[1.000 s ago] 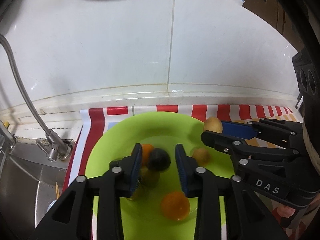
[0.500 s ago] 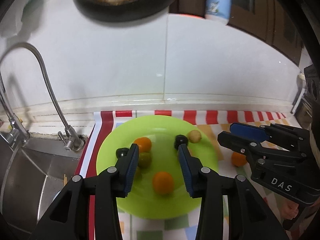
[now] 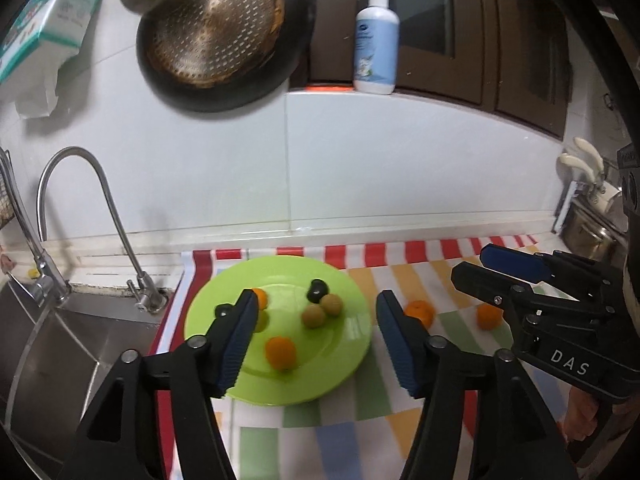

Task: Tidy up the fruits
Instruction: 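Lower the plum and kiwi onto the plate and open both tools, then grasp an orange with the left tool while the right tool grasps another orange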

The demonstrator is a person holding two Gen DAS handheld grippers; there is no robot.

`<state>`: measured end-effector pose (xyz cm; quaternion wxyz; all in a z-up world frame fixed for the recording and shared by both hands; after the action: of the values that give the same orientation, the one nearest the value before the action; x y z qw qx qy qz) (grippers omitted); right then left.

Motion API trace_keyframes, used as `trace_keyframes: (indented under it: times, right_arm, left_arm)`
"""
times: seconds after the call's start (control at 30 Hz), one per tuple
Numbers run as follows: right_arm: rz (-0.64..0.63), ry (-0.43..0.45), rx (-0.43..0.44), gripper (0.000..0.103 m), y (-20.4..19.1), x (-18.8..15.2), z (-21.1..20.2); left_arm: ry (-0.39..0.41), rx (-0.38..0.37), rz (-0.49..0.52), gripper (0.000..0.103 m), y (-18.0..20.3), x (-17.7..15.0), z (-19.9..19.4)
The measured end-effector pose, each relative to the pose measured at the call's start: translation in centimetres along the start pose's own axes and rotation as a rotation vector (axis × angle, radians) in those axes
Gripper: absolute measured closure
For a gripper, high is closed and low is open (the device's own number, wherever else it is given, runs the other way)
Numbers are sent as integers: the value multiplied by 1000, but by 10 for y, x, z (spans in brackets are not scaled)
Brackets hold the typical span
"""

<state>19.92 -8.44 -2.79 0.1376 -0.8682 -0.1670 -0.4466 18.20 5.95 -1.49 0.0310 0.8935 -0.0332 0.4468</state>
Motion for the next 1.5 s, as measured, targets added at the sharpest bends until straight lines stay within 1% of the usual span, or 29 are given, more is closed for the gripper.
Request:
trace_keyframes:
  times: [0.07,0.1,0.13,0.17,0.27,0.33,0.43,0.5,0.7,0.9,1.1,1.4,1.43,1.5]
  right_arm:
    - [17,11,-8,60,5,-3,-10]
    - [28,20,-18,54,8,-5,-17]
    - [33,27,-26,52,10,-7,-20]
    - [37,32,-36,52,12,-8,-24]
    - [51,41,-66,51,19,-13,-36]
    - [63,55,-95,43,25,-17,-45]
    - [70,70,-143,42,34,-22,-55]
    - [76,70,-176,42,39,-25,-60]
    - [113,53,-222,42,58,-35,-63]
    - [140,23,-257,42,72,-44,-54]
    - [148,-12,-276,42,80,-52,-40]
    - [175,-81,-270,42,94,-64,-10]
    - [180,-90,-268,42,96,-66,-6]
    - [188,-110,-264,42,99,-69,2]
  left_arm:
    - [5,-13,5,34,7,-1,-3]
    - [5,-18,4,34,10,-1,-3]
    - [6,-24,8,34,13,-1,-4]
    - [6,-28,14,33,17,-1,-5]
    - [17,-32,38,25,28,-1,-7]
    - [21,-38,55,23,36,-2,-8]
    - [27,-50,60,22,44,-2,-8]
    - [26,-61,60,18,49,-3,-5]
    - [24,-88,78,16,64,-4,4]
    - [13,-104,110,16,75,-7,20]
    - [-21,-118,116,16,78,-13,39]
    - [-74,-135,152,17,84,-18,74]
    - [-79,-136,155,17,84,-18,77]
    - [-96,-144,161,21,86,-19,86]
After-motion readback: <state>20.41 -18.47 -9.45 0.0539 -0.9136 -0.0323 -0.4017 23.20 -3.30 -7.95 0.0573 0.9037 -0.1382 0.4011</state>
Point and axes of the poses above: each gripper's, at about its wrist camera, not at the fingertips, and z roughly the way its jaws point, y to its right, x to its top, the point moved 2 cm from there along z, roughly the way its jaws point, and after that the axes turned 5 degrees about -y, right-handed, at the moved point
